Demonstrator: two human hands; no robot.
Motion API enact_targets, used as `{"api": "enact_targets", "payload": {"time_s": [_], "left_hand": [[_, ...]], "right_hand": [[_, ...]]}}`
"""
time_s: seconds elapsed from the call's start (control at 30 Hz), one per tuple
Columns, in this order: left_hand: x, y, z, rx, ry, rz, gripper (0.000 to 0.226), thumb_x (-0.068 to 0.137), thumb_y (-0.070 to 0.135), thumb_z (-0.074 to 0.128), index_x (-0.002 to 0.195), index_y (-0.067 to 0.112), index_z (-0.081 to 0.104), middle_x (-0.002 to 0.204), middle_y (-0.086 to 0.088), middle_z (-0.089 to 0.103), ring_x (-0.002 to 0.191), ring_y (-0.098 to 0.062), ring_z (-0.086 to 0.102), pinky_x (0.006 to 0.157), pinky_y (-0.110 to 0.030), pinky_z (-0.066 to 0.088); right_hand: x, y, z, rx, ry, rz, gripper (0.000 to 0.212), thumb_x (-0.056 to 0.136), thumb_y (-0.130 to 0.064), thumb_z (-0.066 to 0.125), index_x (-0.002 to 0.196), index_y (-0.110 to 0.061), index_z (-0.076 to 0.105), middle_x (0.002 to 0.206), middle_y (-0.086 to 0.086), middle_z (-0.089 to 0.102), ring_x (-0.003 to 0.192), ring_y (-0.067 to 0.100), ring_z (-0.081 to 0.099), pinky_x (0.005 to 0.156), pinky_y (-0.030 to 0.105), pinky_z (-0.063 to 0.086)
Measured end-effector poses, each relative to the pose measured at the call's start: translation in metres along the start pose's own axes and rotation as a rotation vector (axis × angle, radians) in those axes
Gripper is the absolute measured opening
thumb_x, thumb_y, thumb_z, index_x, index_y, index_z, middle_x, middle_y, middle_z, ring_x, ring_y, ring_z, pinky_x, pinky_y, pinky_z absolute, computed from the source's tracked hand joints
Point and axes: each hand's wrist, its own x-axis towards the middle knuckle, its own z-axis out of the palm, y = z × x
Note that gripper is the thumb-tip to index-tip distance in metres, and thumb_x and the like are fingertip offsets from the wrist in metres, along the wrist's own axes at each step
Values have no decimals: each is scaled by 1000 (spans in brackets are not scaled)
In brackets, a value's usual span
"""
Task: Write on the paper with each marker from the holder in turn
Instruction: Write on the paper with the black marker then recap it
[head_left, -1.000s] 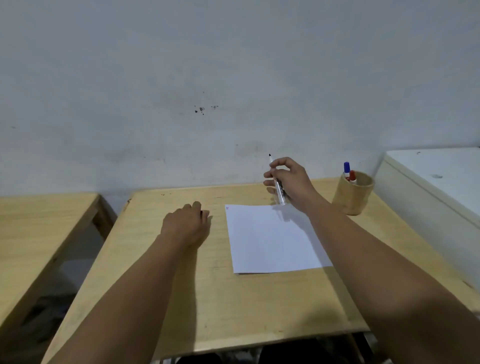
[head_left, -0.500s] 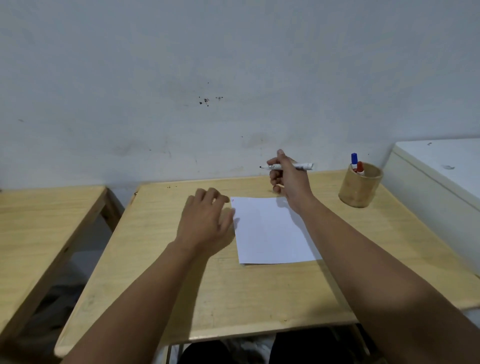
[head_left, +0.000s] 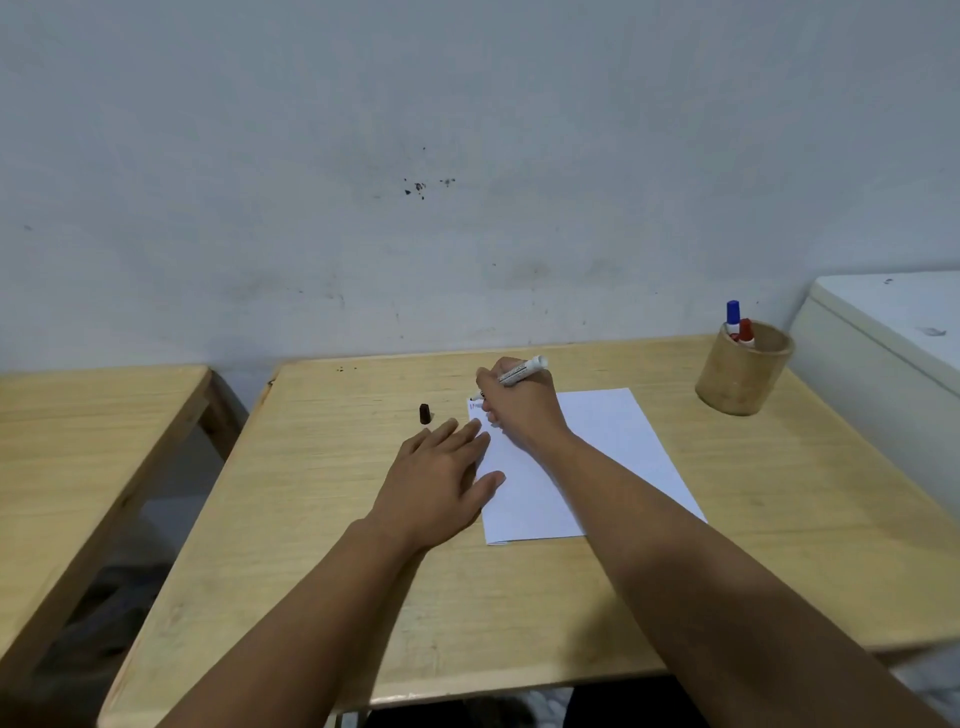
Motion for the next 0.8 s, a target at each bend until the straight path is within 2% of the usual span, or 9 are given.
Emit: {"api": "enact_targets", "payload": {"time_s": [0.07,0.13,0.23,0.33,0.5,0.63,0.8], "left_hand": [[-1,-1,0,-13,-26,8,70,98,64,32,158,29,35,168,7,25,157,-18,15,126,-42,15],[-3,-4,-1,12,-80,9,73,98,67,28,161,30,23,170,5,14,158,-17,6,128,-42,8],[-9,-6,2,41,-96,-28,77,97,72,19,163,32,14,171,5,7,159,-16,-1,128,-44,1],[-13,-3,3,47,-63,-65,79,96,74,20,162,32,16,171,6,10,159,-15,0,128,-46,1],[-15,2,-1,55,-15,-138,90,91,78,23,161,22,26,171,2,16,158,-16,7,128,-43,5],[-16,2,-2,53,-2,-164,94,89,81,23,160,19,27,170,-1,17,158,-16,9,128,-43,6],[-16,2,-3,46,2,-154,93,90,79,27,160,18,29,170,0,18,158,-16,9,128,-43,6]], "right_hand": [[0,8,2,-47,16,-25,31,86,-38,64,56,-30,59,66,-2,77,63,20,75,61,39,57],[-1,12,3,-62,39,-44,30,85,-41,62,57,-31,59,73,2,80,66,22,78,61,38,57],[-1,14,4,-54,85,-61,32,86,-39,62,57,-27,56,74,9,78,57,20,74,58,35,56],[2,17,4,-50,105,-70,32,88,-34,63,58,-25,57,71,8,78,53,18,70,60,37,59],[4,20,4,-71,103,-64,33,87,-36,63,56,-27,58,63,1,74,57,20,73,62,40,61],[6,22,5,-92,113,-70,29,86,-38,63,62,-22,58,67,8,75,55,20,73,63,44,64],[9,24,6,-115,97,-72,28,83,-40,62,66,-17,61,73,12,78,57,21,73,62,39,61]]}}
